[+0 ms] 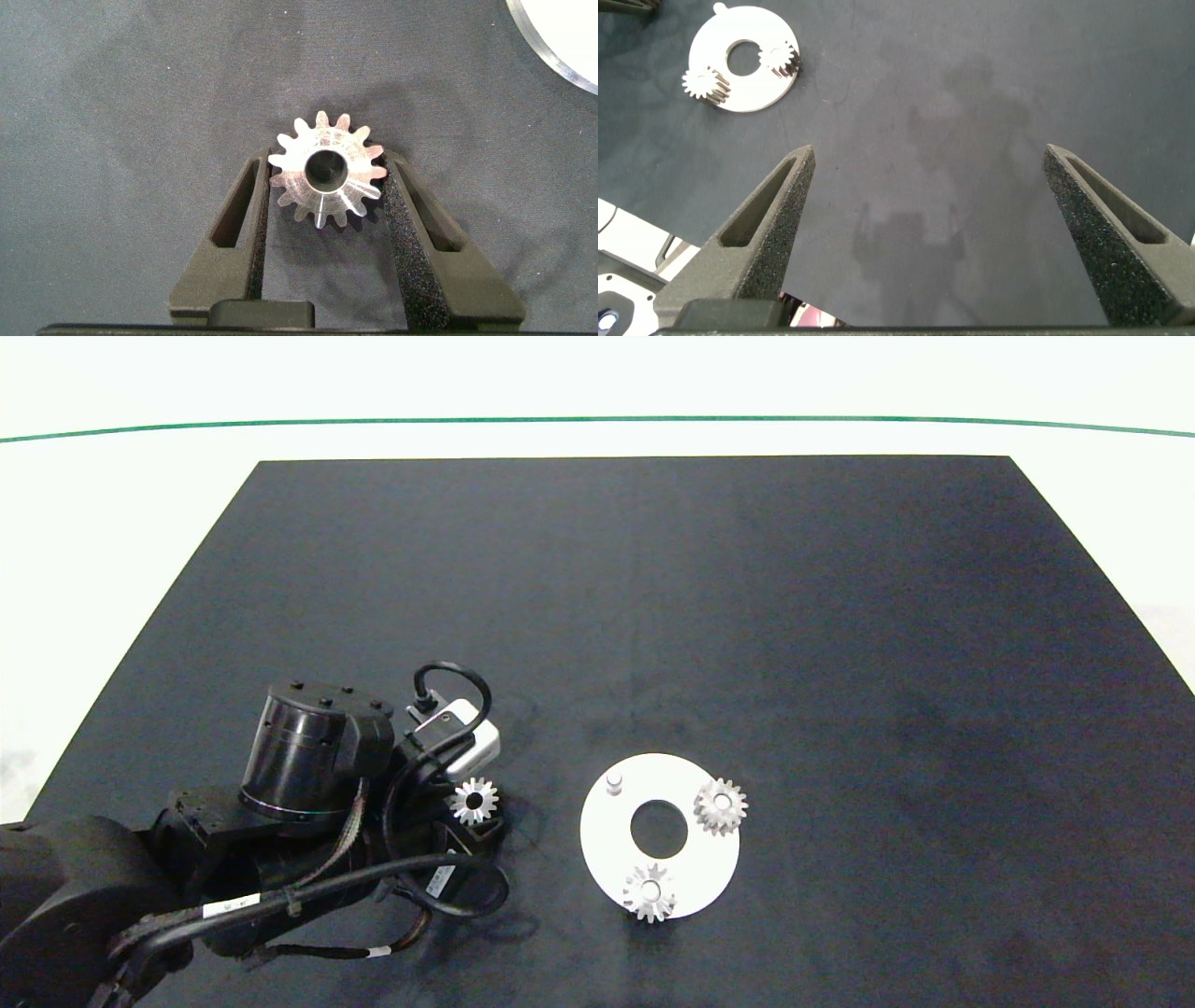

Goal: Install three planetary gears onto the carrier pins

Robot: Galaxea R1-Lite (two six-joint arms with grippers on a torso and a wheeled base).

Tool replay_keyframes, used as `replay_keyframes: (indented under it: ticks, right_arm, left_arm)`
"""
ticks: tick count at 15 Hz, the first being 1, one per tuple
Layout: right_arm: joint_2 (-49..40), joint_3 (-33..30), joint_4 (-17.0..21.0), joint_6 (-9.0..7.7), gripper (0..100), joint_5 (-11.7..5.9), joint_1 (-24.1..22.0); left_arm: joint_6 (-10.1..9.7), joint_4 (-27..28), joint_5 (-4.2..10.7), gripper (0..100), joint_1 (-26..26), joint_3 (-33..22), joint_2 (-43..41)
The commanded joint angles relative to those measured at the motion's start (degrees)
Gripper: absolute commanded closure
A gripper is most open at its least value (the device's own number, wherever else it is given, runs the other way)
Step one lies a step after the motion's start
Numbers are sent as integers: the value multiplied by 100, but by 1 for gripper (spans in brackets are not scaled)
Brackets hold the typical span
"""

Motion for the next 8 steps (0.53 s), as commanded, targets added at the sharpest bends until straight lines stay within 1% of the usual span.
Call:
replay_keyframes:
  ticks: [1, 4, 6, 7, 8]
  right_arm:
    - [14, 3, 19, -6, 0, -5, 4]
    - [5, 3, 19, -6, 0, -5, 4]
    - [-13, 11, 28, -6, 0, -5, 4]
    - [-21, 11, 28, -6, 0, -5, 4]
    - [-48, 11, 36, -6, 0, -5, -5]
  left_arm:
    - [11, -4, 8, 86, 1, 0, -7]
    - [55, 5, 8, 92, -52, -9, -104]
    - [107, 146, 0, 93, -175, -308, -227]
    - [107, 462, 0, 93, -219, -510, -297]
    - [81, 902, 8, 93, -316, -756, -429]
